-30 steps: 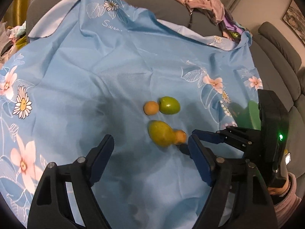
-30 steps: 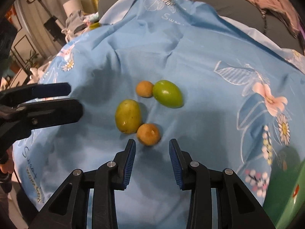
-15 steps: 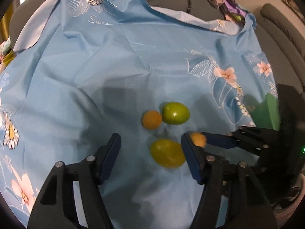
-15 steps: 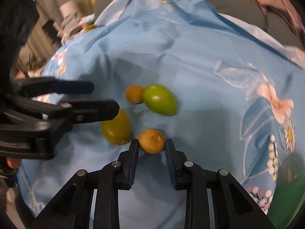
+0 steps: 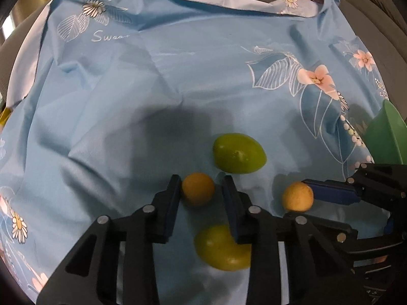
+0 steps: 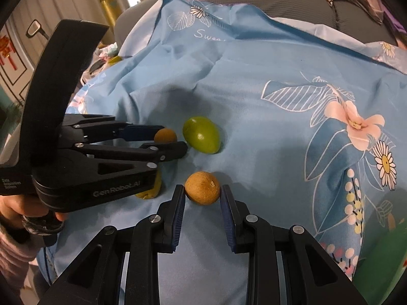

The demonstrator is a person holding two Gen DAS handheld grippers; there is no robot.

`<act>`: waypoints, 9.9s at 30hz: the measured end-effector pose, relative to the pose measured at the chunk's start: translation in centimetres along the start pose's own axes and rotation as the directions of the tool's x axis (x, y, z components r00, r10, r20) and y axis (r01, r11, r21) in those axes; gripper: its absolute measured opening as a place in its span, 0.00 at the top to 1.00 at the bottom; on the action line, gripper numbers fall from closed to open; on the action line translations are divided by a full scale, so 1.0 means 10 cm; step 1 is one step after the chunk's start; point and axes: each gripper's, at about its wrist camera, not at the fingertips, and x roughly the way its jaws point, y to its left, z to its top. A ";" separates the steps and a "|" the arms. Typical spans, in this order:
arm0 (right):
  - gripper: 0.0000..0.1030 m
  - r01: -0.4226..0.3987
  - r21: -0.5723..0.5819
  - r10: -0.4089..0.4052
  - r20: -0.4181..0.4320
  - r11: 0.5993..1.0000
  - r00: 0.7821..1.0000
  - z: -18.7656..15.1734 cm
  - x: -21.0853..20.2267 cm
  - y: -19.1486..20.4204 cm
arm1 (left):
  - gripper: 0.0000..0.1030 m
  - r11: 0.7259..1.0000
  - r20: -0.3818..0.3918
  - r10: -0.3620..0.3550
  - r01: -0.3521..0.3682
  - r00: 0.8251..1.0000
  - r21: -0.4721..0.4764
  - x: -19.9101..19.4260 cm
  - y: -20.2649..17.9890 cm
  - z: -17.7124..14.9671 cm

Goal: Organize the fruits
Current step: 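Grasp an apricot with the left tool while the right tool grasps another apricot, then carry both held apricots over the green bowl, then open both tools to drop the apricots into the green bowl, then move both open tools back toward the two plums, then grasp the yellow plum with the left tool while the right tool grasps the green plum, then carry both held plums over the green bowl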

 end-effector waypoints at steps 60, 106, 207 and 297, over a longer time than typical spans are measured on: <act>0.71 -0.049 -0.079 0.064 0.201 0.996 0.977 -0.73 -1.47 0.61 | 0.74 0.996 0.245 0.027 -0.005 0.969 -0.088 -1.76 -0.82 -1.21; 0.71 0.059 0.198 -0.123 0.329 0.978 0.936 -1.13 -2.13 -0.63 | 0.74 0.962 0.205 -0.137 0.081 0.969 0.261 -1.41 -2.28 -0.39; 0.57 0.089 0.102 -0.106 0.180 0.991 0.978 -0.90 -1.59 0.14 | 0.15 0.978 0.082 0.040 -0.023 0.996 -0.207 -1.33 -0.55 -1.56; 0.61 -0.070 0.095 0.051 0.192 0.993 0.980 -0.02 -0.78 0.00 | 0.56 0.991 0.148 -0.029 0.048 0.989 -0.126 -0.97 -0.46 -0.55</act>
